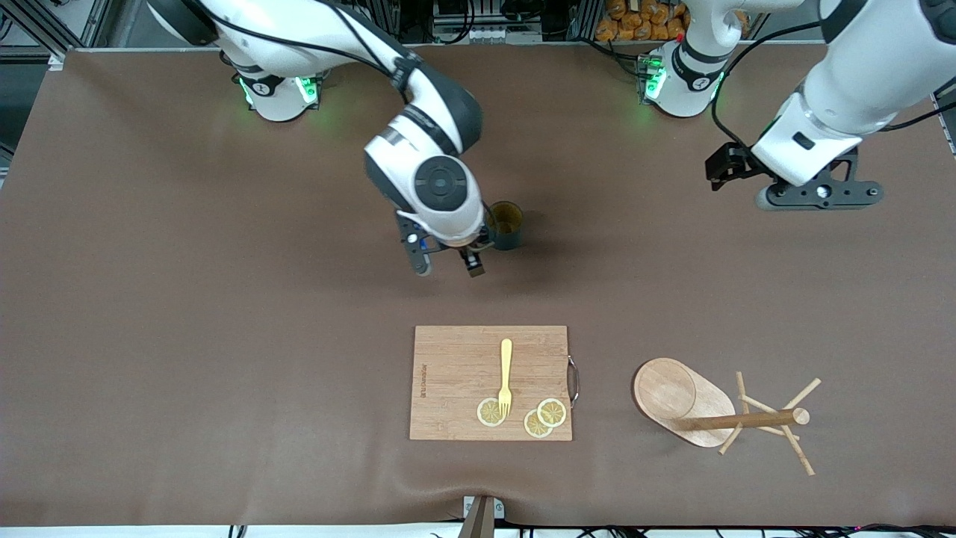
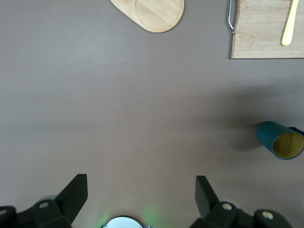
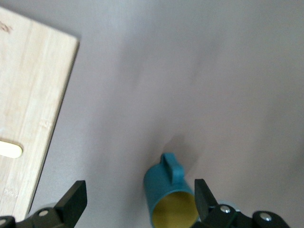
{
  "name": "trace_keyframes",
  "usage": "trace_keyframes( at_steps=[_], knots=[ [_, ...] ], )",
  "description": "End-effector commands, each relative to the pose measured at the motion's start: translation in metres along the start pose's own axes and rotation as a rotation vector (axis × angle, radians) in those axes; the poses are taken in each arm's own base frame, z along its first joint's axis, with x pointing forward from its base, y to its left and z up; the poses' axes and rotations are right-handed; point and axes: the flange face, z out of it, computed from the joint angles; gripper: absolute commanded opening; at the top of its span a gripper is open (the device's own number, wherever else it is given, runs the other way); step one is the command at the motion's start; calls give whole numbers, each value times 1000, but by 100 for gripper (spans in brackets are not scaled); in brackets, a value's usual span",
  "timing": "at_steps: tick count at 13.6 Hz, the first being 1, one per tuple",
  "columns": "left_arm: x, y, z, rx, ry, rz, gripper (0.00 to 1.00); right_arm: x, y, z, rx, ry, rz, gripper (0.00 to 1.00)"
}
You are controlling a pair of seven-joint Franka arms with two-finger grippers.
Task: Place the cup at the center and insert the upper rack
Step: 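Lower the mug onto the table and open the right gripper, then withdraw the right gripper while the left gripper moves toward the mug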
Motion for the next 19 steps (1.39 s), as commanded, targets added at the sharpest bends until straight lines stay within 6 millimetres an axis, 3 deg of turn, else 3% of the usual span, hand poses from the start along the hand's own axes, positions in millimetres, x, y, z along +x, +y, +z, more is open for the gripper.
trace_keyframes(
  at_steps=[1, 3, 6, 12, 15, 16, 19],
  knots=[
    [-5, 13, 5, 1, -7, -6, 100, 34, 22, -43, -56, -5, -207, 100],
    [-8, 25, 7, 3, -6, -33, 100, 79, 30, -67, -96, -10, -326, 100],
    [-10, 70, 24, 22, -21, -40, 100, 137, 41, -102, -102, -22, -436, 100],
    [-26, 200, 77, 149, 24, -69, 100, 262, 74, -158, -81, -52, -777, 100],
    [-48, 267, 120, 216, 39, -117, 100, 348, 97, -179, -32, -70, -941, 100],
    [-61, 294, 133, 232, 54, -125, 100, 361, 102, -182, -24, -70, -965, 100],
    [-93, 362, 172, 273, 91, -128, 100, 367, 122, -209, 3, -22, -944, 100]
  ],
)
